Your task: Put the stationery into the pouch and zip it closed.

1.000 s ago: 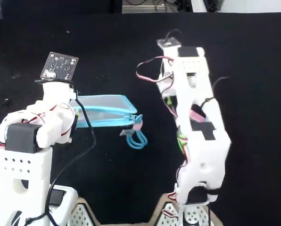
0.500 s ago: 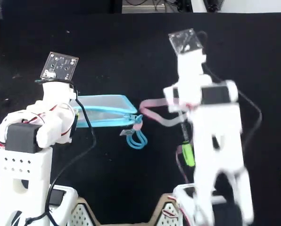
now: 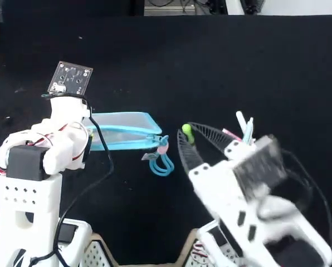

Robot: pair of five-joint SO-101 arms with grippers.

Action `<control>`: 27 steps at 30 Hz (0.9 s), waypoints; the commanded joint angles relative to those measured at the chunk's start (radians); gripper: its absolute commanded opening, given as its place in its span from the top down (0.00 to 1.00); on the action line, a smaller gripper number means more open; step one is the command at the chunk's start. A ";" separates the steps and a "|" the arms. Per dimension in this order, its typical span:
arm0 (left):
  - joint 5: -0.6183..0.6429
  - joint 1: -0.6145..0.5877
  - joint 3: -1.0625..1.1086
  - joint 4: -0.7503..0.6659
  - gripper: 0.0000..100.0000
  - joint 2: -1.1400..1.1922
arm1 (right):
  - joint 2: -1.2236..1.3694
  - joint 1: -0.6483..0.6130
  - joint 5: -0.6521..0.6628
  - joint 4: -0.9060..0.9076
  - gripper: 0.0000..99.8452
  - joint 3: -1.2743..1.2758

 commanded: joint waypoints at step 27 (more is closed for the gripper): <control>-0.006 0.004 0.036 -0.003 0.97 0.008 | -0.286 -0.308 -0.100 -1.080 0.99 0.654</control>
